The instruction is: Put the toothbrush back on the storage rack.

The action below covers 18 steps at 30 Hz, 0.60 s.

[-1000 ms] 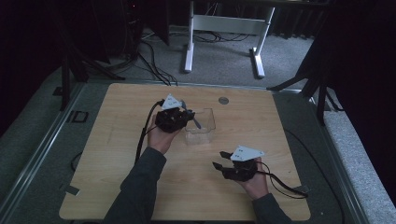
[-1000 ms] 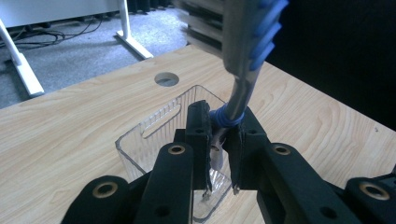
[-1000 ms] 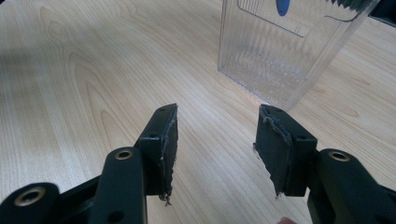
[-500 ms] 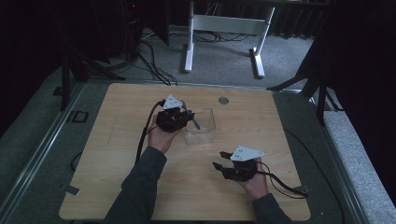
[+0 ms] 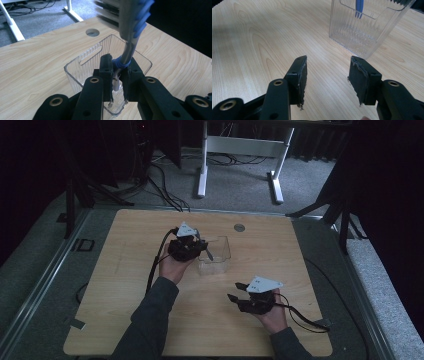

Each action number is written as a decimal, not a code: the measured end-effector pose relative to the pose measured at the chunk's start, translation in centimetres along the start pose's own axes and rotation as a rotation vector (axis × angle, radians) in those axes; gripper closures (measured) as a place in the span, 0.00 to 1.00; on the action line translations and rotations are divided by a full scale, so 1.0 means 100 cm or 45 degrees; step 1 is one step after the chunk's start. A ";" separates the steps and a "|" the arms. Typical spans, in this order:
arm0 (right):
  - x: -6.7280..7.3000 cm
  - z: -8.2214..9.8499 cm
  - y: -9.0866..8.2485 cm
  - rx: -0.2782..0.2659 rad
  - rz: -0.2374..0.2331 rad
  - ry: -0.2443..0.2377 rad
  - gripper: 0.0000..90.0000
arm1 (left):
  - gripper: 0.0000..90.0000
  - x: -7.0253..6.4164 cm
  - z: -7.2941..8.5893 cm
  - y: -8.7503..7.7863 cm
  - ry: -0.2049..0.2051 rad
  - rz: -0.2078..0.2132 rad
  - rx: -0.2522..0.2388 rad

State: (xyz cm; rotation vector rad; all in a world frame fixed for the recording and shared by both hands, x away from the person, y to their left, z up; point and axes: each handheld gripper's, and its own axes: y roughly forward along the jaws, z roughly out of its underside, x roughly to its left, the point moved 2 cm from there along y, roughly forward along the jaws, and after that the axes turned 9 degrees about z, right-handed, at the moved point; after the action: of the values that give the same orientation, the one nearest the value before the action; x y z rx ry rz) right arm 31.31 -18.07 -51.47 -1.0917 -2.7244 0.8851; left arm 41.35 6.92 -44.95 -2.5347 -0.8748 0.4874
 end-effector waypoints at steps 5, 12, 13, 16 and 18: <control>0.000 0.000 0.000 0.000 0.000 -0.001 0.53 | 0.88 0.001 0.001 0.002 -0.004 -0.008 0.017; 0.000 0.000 0.000 0.003 0.000 -0.002 0.53 | 0.88 0.002 0.004 0.006 -0.007 -0.014 0.059; 0.000 0.000 0.000 0.003 0.000 -0.002 0.53 | 0.88 0.003 0.004 0.007 -0.007 -0.017 0.063; 0.000 0.000 0.000 0.002 0.000 -0.003 0.53 | 0.88 0.003 0.005 0.008 -0.009 -0.025 0.080; 0.000 0.000 0.000 0.002 0.000 -0.003 0.53 | 0.88 0.004 0.005 0.009 -0.012 -0.029 0.085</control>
State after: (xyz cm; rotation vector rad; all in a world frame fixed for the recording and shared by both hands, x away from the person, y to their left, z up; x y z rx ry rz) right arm 31.32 -18.09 -51.48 -1.0914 -2.7248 0.8894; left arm 41.83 6.67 -45.90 -2.4609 -0.8755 0.5135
